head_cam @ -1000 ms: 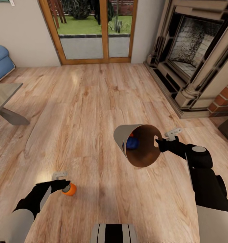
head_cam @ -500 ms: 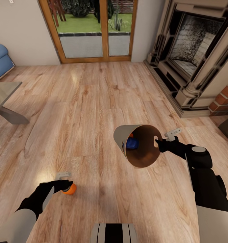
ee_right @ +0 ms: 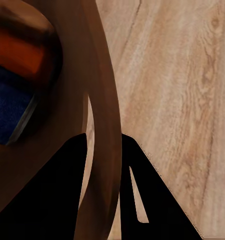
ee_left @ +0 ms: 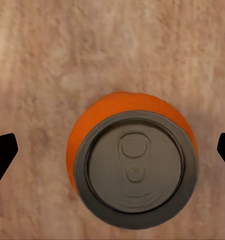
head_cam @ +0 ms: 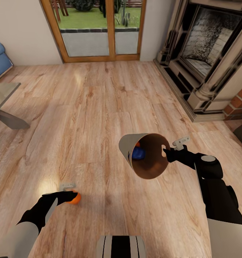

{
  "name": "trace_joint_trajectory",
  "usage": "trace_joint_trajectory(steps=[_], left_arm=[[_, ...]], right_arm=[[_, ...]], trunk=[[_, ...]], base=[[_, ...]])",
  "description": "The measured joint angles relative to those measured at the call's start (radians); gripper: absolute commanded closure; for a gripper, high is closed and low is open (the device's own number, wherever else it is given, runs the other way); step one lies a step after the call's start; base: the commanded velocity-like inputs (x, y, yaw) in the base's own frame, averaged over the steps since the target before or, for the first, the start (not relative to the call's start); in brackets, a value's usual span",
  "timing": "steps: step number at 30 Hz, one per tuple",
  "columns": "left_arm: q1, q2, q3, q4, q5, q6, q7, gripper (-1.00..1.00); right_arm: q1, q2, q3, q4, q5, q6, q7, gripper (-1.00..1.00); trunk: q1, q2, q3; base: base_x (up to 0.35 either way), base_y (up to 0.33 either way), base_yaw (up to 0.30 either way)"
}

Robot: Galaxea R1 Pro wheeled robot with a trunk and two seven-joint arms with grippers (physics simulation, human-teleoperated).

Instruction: Put the three can of soda from the living room inside the tash can in the kitchen.

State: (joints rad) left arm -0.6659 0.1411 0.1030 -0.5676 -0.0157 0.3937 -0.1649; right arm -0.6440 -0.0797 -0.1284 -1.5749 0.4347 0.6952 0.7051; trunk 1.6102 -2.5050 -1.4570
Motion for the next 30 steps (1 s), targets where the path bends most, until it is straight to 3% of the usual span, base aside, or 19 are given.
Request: trace_joint_trajectory(steps=[8, 21, 25, 30], left_arm=[[0.0, 0.0, 0.0, -0.001, 0.0, 0.0, -0.001, -1.0], [0.0, 0.0, 0.0, -0.003, 0.003, -0.001, 0.0, -1.0], [0.0, 0.0, 0.0, -0.002, 0.003, -0.001, 0.0, -1.0], [0.0, 0.0, 0.0, -0.002, 0.003, -0.001, -0.001, -1.0]], right_arm=[[0.0, 0.0, 0.0, 0.0, -0.001, -0.001, 0.0, 1.0], [0.001, 0.001, 0.003, -0.001, -0.001, -0.002, 0.001, 1.0], [0.002, 0.001, 0.003, -0.001, 0.0, -0.001, 0.001, 1.0], [0.002, 0.0, 0.003, -0.001, -0.005, -0.001, 0.001, 1.0]], trunk=[[0.0, 0.0, -0.015], [0.0, 0.0, -0.017], [0.002, -0.001, -0.034], [0.002, -0.001, -0.037]], base=[[0.0, 0.0, 0.0], [0.0, 0.0, 0.0], [0.0, 0.0, 0.0], [0.0, 0.0, 0.0]])
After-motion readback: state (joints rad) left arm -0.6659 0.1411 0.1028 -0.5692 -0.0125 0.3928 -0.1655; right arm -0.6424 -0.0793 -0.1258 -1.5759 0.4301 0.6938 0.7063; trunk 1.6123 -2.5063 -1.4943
